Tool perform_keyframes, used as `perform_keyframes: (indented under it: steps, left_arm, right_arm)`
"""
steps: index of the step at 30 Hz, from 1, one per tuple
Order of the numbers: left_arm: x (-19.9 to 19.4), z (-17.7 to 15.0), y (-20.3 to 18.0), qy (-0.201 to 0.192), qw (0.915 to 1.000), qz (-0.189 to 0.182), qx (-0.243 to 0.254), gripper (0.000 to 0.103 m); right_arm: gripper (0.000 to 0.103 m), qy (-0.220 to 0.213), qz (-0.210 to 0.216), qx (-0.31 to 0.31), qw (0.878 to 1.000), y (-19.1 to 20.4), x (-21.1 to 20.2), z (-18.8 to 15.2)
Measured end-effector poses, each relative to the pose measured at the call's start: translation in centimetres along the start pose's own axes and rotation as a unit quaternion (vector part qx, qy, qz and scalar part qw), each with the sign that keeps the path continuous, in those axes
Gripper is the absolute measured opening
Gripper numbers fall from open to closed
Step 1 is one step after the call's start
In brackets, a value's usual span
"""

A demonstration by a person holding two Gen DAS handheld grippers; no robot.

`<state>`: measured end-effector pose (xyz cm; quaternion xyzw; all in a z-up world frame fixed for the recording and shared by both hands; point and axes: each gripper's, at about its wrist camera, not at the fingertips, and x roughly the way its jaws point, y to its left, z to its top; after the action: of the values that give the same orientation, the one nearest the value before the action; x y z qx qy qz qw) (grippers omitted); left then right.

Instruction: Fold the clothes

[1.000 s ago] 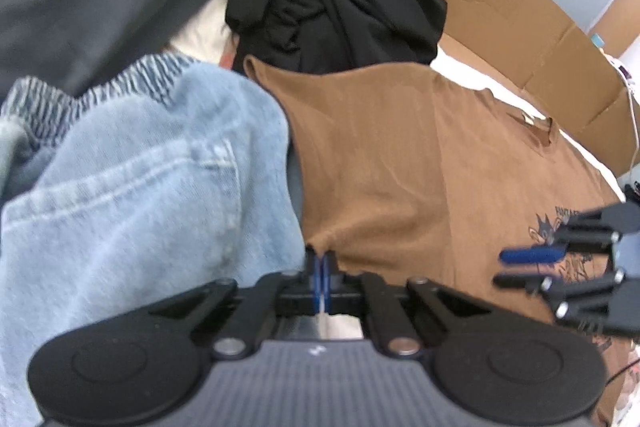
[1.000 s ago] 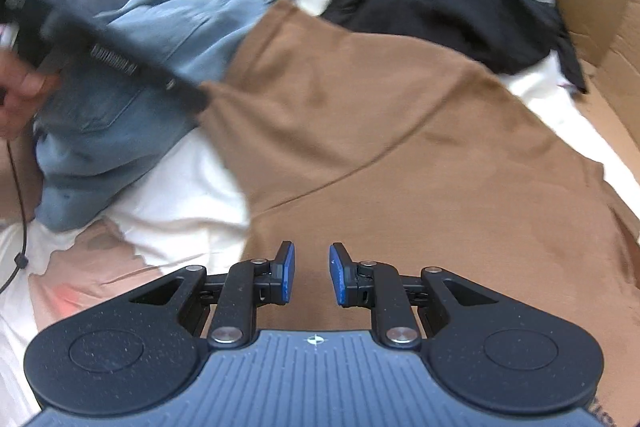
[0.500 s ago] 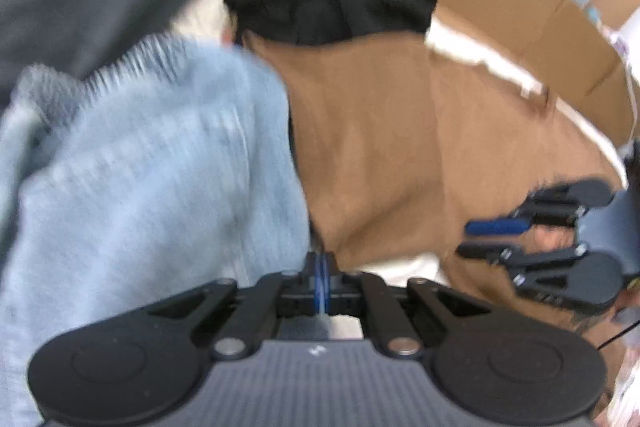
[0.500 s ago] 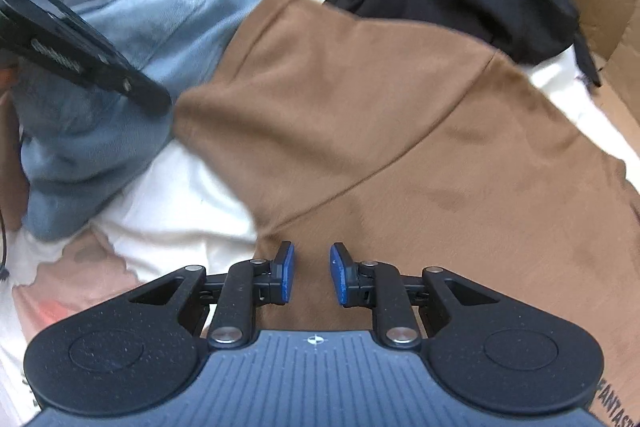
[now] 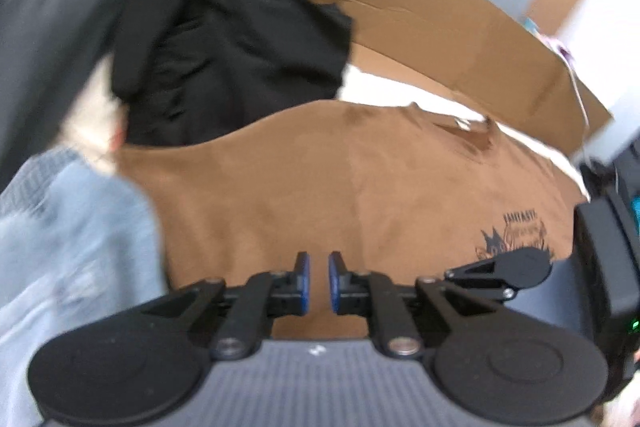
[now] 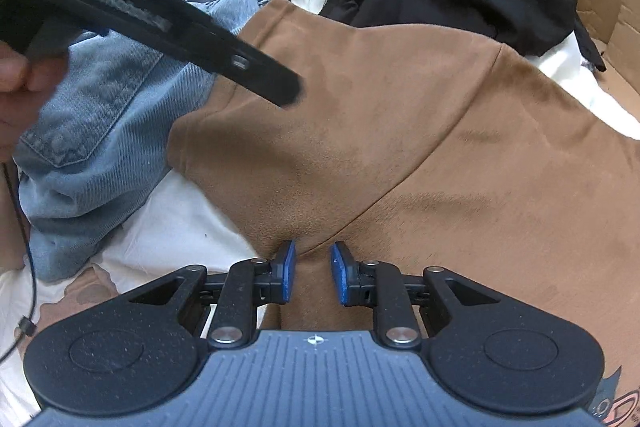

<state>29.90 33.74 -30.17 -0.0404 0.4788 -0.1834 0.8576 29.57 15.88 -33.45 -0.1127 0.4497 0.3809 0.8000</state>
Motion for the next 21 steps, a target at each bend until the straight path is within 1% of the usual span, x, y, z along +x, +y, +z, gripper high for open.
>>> perform_keyframes:
  steps: [2, 3, 7, 8, 11, 15, 18, 21]
  left_arm:
    - [1.4, 0.0, -0.6, 0.016, 0.9998, 0.007, 0.011, 0.011]
    - [1.9, -0.1, -0.7, 0.022, 0.9994, 0.02, 0.019, 0.011]
    - [2.6, -0.8, 0.5, 0.034, 0.9961, 0.08, 0.013, 0.011]
    - [2.5, -0.9, 0.6, 0.034, 0.9955, 0.088, 0.013, 0.003]
    - [1.9, -1.0, 0.6, 0.033, 0.9941, 0.102, 0.016, 0.003]
    - [1.0, -1.1, 0.6, 0.03, 0.9919, 0.122, 0.02, 0.003]
    - [0.4, -1.2, 0.6, 0.028, 0.99, 0.136, 0.023, 0.003]
    - [-0.6, -0.9, 0.6, 0.029, 0.9893, 0.142, 0.015, 0.007]
  right_arm:
    - [0.025, 0.001, 0.002, 0.003, 1.0, 0.0, 0.0, -0.1]
    - [0.025, 0.002, 0.004, 0.004, 1.0, 0.0, 0.0, -0.1]
    - [0.026, 0.003, 0.012, 0.004, 1.0, -0.3, -0.5, -0.1]
    - [0.027, 0.003, 0.013, 0.006, 1.0, -0.5, -0.7, -0.1]
    - [0.027, 0.008, 0.005, 0.005, 1.0, -1.2, -1.4, -0.5]
    - [0.027, 0.026, -0.007, -0.02, 0.999, -2.6, -3.0, -0.8]
    - [0.027, 0.042, -0.02, -0.03, 0.998, -4.2, -5.1, -1.0]
    - [0.028, 0.045, -0.041, -0.02, 0.998, -6.2, -7.9, -1.4]
